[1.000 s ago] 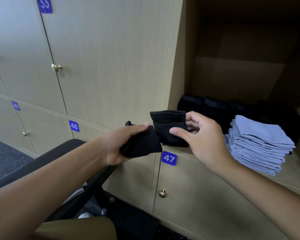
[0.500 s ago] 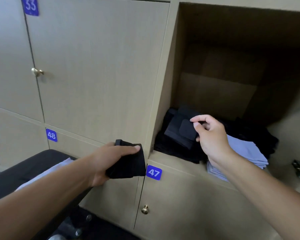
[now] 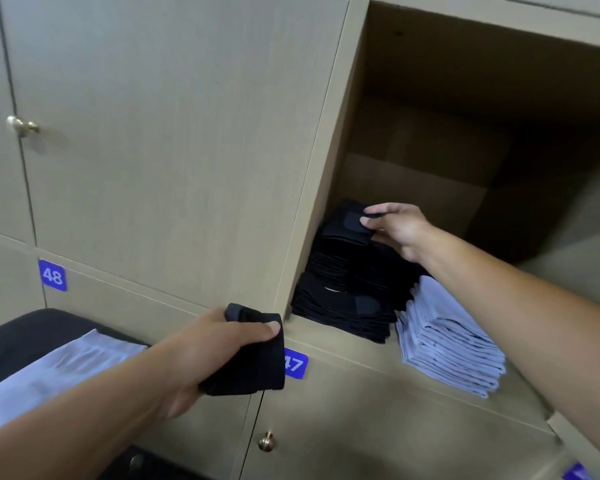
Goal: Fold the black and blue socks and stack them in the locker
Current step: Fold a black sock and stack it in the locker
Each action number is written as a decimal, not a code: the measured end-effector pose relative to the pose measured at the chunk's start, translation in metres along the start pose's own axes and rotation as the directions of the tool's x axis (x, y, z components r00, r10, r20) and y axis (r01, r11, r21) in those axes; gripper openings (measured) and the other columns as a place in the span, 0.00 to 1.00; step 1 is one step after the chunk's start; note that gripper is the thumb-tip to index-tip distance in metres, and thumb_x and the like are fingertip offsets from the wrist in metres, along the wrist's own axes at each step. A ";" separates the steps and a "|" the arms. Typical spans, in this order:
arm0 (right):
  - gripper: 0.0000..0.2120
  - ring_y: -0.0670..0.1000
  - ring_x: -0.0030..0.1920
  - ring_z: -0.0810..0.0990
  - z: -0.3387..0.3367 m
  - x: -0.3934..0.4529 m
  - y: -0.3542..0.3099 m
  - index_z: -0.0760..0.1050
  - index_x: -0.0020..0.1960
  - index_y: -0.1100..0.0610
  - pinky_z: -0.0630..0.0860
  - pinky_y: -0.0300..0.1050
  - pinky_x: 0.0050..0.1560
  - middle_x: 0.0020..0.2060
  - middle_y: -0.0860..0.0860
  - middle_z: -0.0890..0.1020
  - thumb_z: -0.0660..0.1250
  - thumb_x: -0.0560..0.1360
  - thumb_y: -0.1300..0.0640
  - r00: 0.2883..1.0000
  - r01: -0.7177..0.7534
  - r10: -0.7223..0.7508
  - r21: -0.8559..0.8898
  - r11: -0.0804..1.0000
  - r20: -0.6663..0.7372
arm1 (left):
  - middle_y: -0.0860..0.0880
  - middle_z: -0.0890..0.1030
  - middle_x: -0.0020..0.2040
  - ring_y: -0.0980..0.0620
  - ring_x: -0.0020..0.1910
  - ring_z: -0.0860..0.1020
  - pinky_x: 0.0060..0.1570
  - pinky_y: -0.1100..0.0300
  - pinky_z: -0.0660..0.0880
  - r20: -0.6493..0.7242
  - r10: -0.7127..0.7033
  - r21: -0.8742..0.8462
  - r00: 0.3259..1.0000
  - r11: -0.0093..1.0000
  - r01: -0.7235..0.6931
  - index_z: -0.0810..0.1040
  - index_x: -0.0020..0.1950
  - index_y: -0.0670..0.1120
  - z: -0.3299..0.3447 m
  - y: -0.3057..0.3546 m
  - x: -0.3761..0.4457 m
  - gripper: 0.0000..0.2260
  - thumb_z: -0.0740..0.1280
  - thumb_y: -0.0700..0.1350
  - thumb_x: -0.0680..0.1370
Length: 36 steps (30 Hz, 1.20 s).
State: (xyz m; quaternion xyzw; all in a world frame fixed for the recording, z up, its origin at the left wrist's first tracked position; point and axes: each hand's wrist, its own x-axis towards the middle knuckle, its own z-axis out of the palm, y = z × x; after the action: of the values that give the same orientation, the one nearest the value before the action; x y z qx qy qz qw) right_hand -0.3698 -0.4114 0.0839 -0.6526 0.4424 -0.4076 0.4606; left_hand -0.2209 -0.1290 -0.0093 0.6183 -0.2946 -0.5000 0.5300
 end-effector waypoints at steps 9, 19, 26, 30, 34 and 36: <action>0.06 0.51 0.42 0.83 0.015 0.040 0.014 0.81 0.46 0.60 0.84 0.39 0.42 0.40 0.56 0.82 0.76 0.72 0.67 0.999 0.039 -0.037 -0.144 0.989 0.021 | 0.41 0.87 0.47 0.41 0.46 0.87 0.46 0.49 0.84 -0.032 -0.001 0.017 0.999 1.000 0.001 0.81 0.56 0.44 -0.008 -0.002 0.011 0.15 0.78 0.48 0.73; 0.08 0.54 0.50 0.84 0.021 0.061 0.024 0.81 0.40 0.55 0.83 0.49 0.55 0.48 0.59 0.84 0.80 0.70 0.62 0.997 0.058 -0.071 -0.431 0.901 -0.014 | 0.40 0.87 0.47 0.41 0.45 0.87 0.44 0.50 0.84 -0.008 0.001 0.015 1.000 1.000 0.000 0.81 0.58 0.42 -0.011 -0.003 0.015 0.17 0.77 0.48 0.73; 0.14 0.52 0.59 0.80 0.025 0.062 0.029 0.83 0.53 0.57 0.74 0.41 0.64 0.55 0.54 0.82 0.80 0.70 0.57 0.995 0.074 -0.103 -0.628 0.775 -0.010 | 0.41 0.87 0.46 0.42 0.44 0.87 0.40 0.54 0.83 -0.015 0.014 0.003 1.000 1.000 -0.014 0.81 0.57 0.42 -0.011 -0.001 0.012 0.14 0.76 0.47 0.75; 0.10 0.52 0.57 0.80 0.025 0.054 0.022 0.83 0.51 0.56 0.72 0.37 0.55 0.53 0.55 0.83 0.79 0.72 0.55 0.986 0.116 -0.168 -0.645 0.756 -0.021 | 0.42 0.87 0.46 0.45 0.42 0.87 0.40 0.55 0.83 -0.027 0.022 -0.018 0.999 1.000 -0.023 0.81 0.56 0.43 -0.011 0.003 0.010 0.13 0.76 0.47 0.75; 0.05 0.49 0.50 0.79 0.027 0.026 0.016 0.83 0.48 0.54 0.69 0.36 0.50 0.48 0.51 0.83 0.75 0.76 0.54 0.962 0.206 -0.274 -0.614 0.762 -0.017 | 0.41 0.87 0.46 0.47 0.37 0.86 0.40 0.55 0.83 -0.016 0.029 -0.048 0.999 0.998 -0.030 0.81 0.56 0.42 -0.009 0.006 0.006 0.13 0.75 0.46 0.75; 0.03 0.48 0.49 0.79 0.029 0.002 0.019 0.84 0.48 0.54 0.68 0.35 0.48 0.45 0.50 0.83 0.73 0.77 0.55 0.947 0.253 -0.319 -0.557 0.791 -0.022 | 0.42 0.87 0.44 0.47 0.36 0.86 0.36 0.57 0.83 -0.008 0.028 -0.081 1.000 0.996 -0.029 0.81 0.56 0.42 -0.008 0.007 0.004 0.12 0.75 0.46 0.76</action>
State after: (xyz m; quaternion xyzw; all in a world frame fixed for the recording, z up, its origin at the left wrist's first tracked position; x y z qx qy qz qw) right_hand -0.3459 -0.4095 0.0590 -0.7915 0.4619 -0.3660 0.1616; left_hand -0.2110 -0.1320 -0.0045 0.5937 -0.2812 -0.5018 0.5627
